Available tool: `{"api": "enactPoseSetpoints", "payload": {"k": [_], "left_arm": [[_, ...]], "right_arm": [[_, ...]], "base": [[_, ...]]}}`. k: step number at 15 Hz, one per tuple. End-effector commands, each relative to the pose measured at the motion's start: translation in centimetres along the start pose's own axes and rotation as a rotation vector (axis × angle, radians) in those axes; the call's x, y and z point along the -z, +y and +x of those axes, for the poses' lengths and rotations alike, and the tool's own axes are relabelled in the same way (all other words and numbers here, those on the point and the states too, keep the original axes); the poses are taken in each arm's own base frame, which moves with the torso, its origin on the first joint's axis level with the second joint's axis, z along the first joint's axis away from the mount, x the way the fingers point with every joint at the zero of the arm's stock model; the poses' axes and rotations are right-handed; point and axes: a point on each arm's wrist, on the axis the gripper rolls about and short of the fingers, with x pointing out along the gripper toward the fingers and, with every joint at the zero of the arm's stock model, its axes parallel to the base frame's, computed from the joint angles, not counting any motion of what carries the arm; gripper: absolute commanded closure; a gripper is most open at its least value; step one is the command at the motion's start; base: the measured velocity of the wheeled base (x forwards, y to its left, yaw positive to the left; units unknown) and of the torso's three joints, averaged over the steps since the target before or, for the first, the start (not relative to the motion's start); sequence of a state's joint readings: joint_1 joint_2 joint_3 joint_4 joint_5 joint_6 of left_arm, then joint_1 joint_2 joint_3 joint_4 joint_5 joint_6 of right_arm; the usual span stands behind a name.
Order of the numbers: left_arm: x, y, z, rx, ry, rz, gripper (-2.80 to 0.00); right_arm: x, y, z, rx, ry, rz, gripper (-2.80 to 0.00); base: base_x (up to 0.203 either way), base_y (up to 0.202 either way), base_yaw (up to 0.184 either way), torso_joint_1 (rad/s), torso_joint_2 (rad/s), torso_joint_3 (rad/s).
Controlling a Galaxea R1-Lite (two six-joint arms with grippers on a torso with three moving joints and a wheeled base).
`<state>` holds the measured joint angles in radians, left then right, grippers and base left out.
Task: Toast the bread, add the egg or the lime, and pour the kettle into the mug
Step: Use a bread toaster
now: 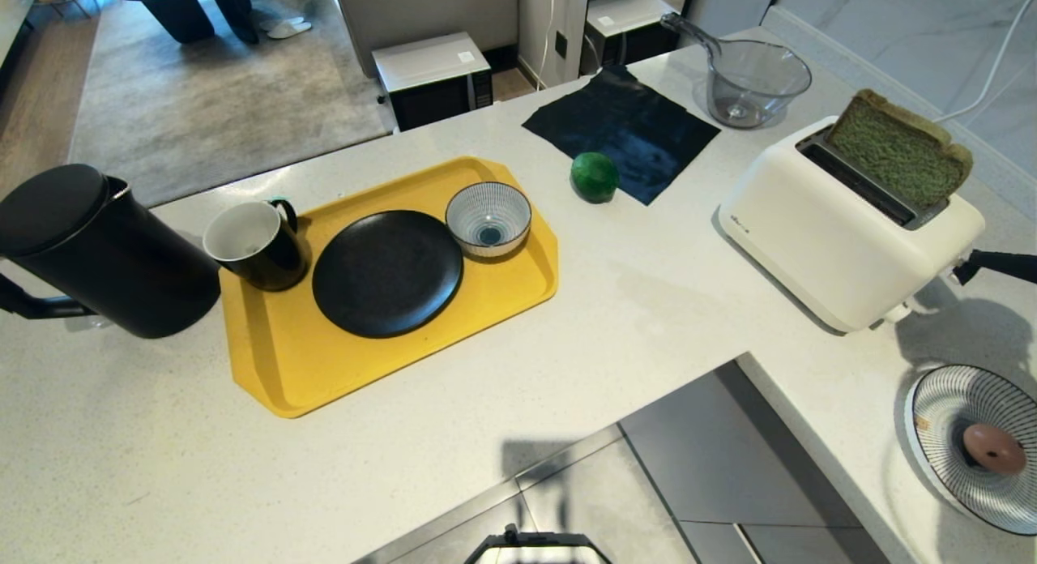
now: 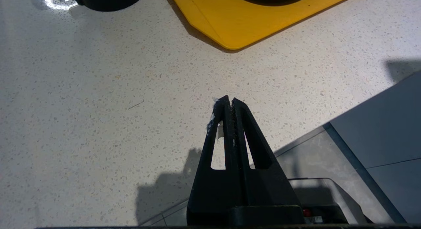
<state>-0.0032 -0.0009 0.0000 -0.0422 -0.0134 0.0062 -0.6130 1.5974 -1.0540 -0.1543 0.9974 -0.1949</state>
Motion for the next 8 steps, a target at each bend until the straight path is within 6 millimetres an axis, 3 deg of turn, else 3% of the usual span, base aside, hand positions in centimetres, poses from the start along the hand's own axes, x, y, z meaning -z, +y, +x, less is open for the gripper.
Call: {"api": "enactPoseSetpoints", "payload": {"k": [1,8], "left_arm": [[0.47,0.0,0.09,0.0,0.014,0.0,0.0],[0.47,0.0,0.09,0.0,0.014,0.0,0.0]], "right_arm": [[0.42,-0.61,0.58,-0.012,0.01,0.015,0.0],[1.22,-1.13,1.22,-0.019,0.029,0.034,0.0]], "base": [[0.0,0.0,0.0,0.0,0.0,0.0],[0.0,0.0,0.0,0.0,0.0,0.0]]}}
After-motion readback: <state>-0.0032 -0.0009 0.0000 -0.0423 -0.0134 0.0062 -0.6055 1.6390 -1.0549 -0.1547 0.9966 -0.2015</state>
